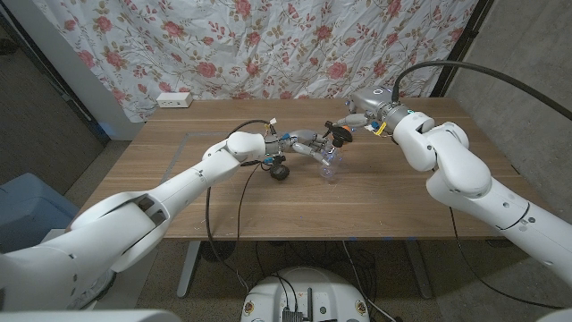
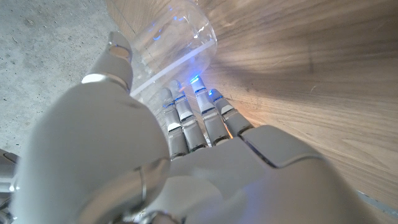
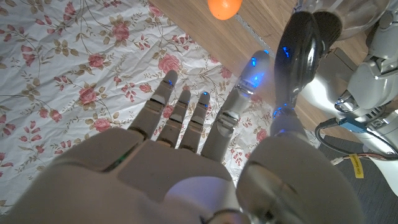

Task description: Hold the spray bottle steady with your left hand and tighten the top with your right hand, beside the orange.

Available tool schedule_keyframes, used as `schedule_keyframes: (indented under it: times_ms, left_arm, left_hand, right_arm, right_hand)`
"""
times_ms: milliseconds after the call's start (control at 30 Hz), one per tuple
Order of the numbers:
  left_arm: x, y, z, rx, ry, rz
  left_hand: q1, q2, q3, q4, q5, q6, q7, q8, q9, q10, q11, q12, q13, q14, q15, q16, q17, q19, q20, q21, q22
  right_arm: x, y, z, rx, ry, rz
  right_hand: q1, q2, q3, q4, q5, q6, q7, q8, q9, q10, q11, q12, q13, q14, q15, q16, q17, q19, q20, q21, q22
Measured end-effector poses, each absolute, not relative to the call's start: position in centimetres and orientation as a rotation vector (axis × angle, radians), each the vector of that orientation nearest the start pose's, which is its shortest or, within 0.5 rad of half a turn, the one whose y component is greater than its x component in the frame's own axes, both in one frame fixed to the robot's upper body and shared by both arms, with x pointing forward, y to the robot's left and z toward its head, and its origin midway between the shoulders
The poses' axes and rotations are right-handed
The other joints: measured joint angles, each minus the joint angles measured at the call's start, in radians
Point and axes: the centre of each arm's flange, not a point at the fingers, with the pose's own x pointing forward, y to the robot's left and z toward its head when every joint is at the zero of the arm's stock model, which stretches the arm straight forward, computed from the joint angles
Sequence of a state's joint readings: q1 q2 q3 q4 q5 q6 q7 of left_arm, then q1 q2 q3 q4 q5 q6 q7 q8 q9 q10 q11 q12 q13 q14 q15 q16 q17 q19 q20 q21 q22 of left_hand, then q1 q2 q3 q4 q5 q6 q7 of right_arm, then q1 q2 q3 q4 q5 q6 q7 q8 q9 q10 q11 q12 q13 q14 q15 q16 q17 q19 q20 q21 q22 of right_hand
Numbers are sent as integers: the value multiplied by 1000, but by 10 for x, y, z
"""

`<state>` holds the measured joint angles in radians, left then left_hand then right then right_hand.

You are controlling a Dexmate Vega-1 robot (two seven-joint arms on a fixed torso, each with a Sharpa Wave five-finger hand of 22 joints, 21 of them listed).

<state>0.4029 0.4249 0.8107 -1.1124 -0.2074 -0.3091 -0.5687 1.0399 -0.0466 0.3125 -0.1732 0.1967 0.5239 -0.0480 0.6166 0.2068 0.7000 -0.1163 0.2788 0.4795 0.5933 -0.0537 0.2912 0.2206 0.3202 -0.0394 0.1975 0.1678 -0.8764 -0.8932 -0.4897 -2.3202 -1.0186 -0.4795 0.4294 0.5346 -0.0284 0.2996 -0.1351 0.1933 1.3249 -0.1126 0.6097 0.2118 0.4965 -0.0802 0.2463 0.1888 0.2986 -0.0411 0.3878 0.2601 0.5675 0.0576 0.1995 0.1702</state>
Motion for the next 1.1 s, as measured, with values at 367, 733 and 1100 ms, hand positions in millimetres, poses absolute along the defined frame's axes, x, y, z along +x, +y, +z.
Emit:
schedule_keyframes:
  times_ms: [367, 733, 1100]
  left_arm:
    - [656, 87, 18, 820, -563, -921]
    - [656, 90, 18, 814, -563, -913]
    - [657, 90, 17, 810, -562, -912]
  left_hand:
    - [0, 0, 0, 0, -1, 0, 0, 0, 0, 0, 0, -1, 1, 0, 0, 0, 0, 0, 0, 0, 0]
    - [0, 0, 0, 0, -4, 0, 0, 0, 0, 0, 0, -4, 6, 0, 0, 0, 0, 0, 0, -6, 0]
    - [0, 0, 0, 0, -4, 0, 0, 0, 0, 0, 0, -8, 6, 0, 0, -9, 0, 0, 0, -6, 0]
  right_arm:
    - [465, -183, 103, -1785, -653, -187]
    - [464, -186, 108, -1788, -656, -157]
    - [464, -186, 109, -1789, -652, -118]
  right_hand:
    - [-69, -26, -30, 23, 0, -77, 4, -53, -18, -31, 31, -21, 0, -24, 5, -18, 0, -11, 25, -4, 0]
    - [-133, -36, -58, 36, 0, -212, 21, -134, -26, -82, 59, -47, 5, -72, 43, -44, 3, -38, 52, -8, 0]
    - [-176, -38, -73, 43, 0, -359, 39, -212, -23, -153, 83, -58, 4, -118, 79, -75, 6, -66, 80, -15, 0]
